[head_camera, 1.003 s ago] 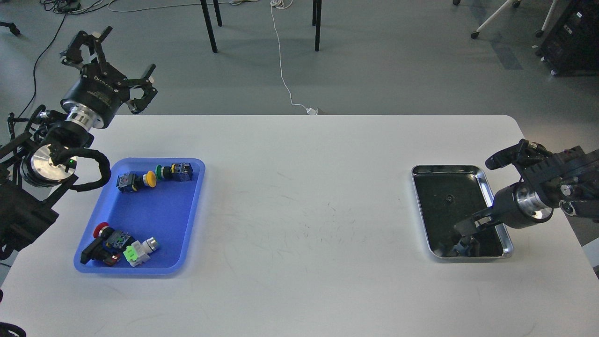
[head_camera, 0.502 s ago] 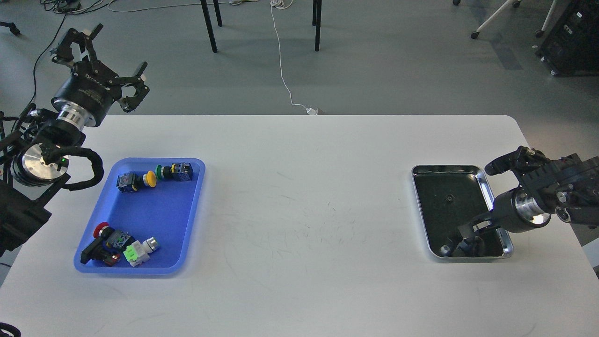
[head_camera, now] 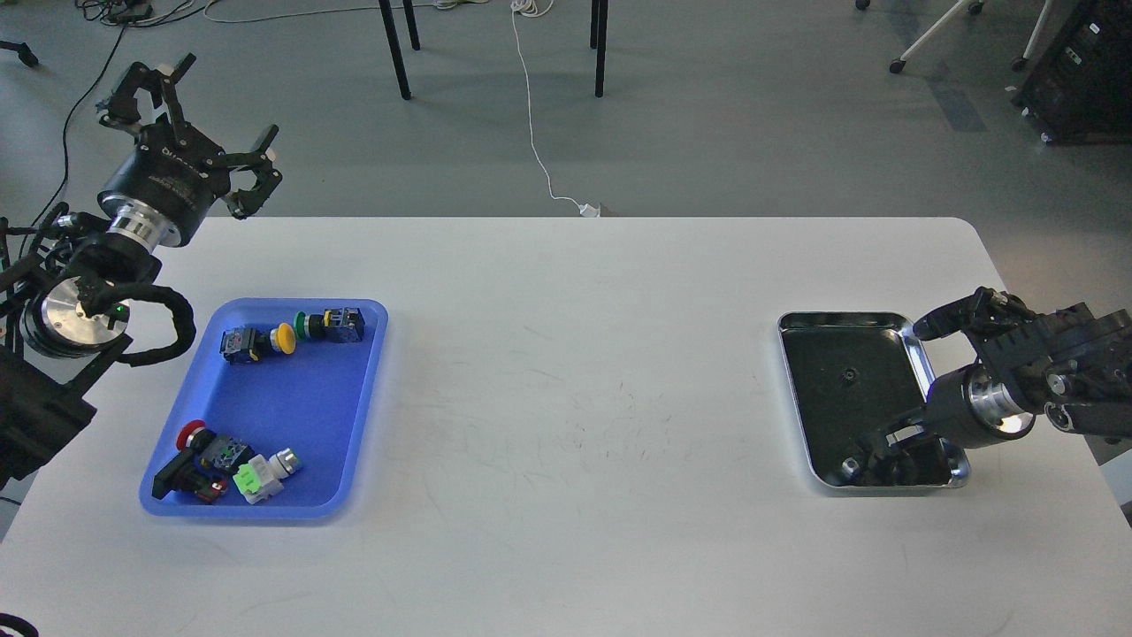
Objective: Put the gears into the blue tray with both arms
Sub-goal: 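Grasp the small black gear in the metal tray with the right gripper, then carry the black gear to the table center and open the right gripper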
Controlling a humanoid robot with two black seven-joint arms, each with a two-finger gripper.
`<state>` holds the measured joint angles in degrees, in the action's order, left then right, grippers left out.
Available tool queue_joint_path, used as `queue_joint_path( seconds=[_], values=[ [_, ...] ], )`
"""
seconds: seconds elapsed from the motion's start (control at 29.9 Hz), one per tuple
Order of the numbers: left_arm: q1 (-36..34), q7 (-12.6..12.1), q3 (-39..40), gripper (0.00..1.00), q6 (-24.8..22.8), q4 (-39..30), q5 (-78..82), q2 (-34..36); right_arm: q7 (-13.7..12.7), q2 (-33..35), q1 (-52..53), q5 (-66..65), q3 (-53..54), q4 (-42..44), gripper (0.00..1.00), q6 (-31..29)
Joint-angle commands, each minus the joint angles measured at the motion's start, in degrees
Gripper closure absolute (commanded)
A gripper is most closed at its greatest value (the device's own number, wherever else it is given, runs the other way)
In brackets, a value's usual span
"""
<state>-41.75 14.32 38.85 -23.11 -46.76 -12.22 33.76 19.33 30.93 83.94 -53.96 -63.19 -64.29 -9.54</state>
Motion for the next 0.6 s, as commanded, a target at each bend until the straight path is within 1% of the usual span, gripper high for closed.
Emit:
queue_joint_path(
  seconds=[0.0,0.33,0.43,0.57],
  values=[
    [0.0,0.0,0.0,0.02,0.0,0.0,0.0,0.2,0.0,0.1,0.0,0.0,0.0,0.7,0.8,0.2],
    [0.0,0.0,0.0,0.02,0.2,0.0,0.0,0.3,0.0,1.8,1.4,0.4,2.9,0.0,0.84,0.2],
    [0.0,0.0,0.0,0.02,0.2,0.0,0.0,0.3,0.0,2.4,4.9,0.7,4.9,-0.8,0.85,0.2],
    [0.0,0.0,-0.1,0.02,0.3,0.0,0.0,0.2,0.1,0.7,9.7,0.8,6.1,-4.9,0.85,0.2]
  ],
)
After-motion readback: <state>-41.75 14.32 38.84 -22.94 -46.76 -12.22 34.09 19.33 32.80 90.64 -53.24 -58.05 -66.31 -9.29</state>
